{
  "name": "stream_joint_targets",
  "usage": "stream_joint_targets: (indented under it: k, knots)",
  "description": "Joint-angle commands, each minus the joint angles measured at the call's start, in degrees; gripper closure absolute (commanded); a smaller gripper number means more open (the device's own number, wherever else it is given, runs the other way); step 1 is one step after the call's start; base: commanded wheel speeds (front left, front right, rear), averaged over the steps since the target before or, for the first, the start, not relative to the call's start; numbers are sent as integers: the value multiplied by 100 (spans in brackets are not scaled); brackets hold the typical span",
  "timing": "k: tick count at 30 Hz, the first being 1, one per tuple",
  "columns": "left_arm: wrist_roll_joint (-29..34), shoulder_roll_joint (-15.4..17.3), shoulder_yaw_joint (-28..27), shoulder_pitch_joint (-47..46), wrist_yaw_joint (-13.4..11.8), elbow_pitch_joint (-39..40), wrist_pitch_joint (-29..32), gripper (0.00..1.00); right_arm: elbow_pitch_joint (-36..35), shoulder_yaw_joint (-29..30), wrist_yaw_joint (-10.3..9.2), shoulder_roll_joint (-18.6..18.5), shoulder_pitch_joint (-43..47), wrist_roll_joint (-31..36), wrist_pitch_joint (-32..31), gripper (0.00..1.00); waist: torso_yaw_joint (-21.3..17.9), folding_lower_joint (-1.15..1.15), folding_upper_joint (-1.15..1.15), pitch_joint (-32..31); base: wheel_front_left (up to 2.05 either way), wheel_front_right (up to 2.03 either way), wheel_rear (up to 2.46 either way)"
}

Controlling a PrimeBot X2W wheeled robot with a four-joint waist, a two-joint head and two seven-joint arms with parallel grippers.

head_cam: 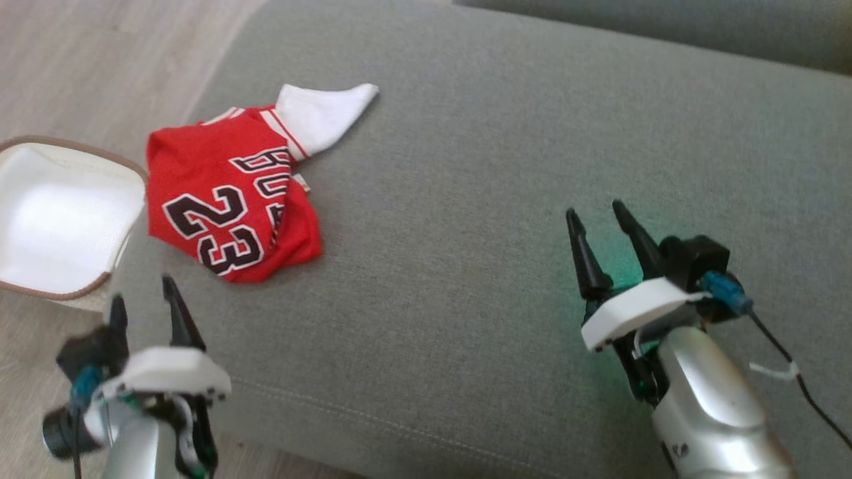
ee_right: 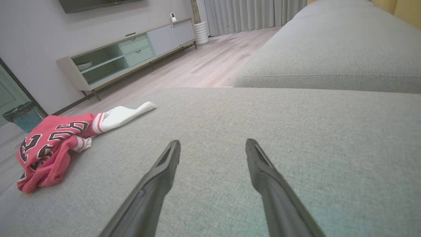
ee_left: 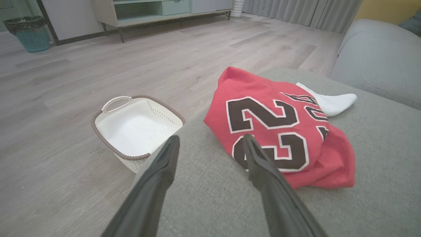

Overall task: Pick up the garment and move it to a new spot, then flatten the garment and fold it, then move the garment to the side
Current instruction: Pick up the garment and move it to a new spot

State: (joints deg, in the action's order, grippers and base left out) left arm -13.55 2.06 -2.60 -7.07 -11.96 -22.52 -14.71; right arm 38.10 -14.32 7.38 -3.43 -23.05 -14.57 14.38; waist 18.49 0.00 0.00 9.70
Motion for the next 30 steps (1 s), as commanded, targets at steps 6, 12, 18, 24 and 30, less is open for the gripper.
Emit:
stream_joint_targets:
  k: [6,12,18,24,30]
  knots:
    - [289,224,-405,-1025,275,-291,-29,0,-390,-83,11,55,-401,172,62,0,-311,0,0,438,0,0,0]
    - [439,443,-484,-1723,417,-1033,-29,0,-635,-147,11,54,-628,195,62,0,-574,0,0,723,0,0,0]
    - [450,656,-536,-2294,381,-2075,25,0,-867,-228,11,40,-745,179,62,0,-808,0,0,972,0,0,0]
    - [451,842,-479,-2885,363,-3107,376,54,-1017,-181,11,-57,-812,149,62,0,-1009,0,0,1206,0,0,0]
    - [485,938,-364,-3256,434,-3493,273,100,-1043,-58,11,-104,-815,127,62,0,-1100,0,0,1259,0,0,0]
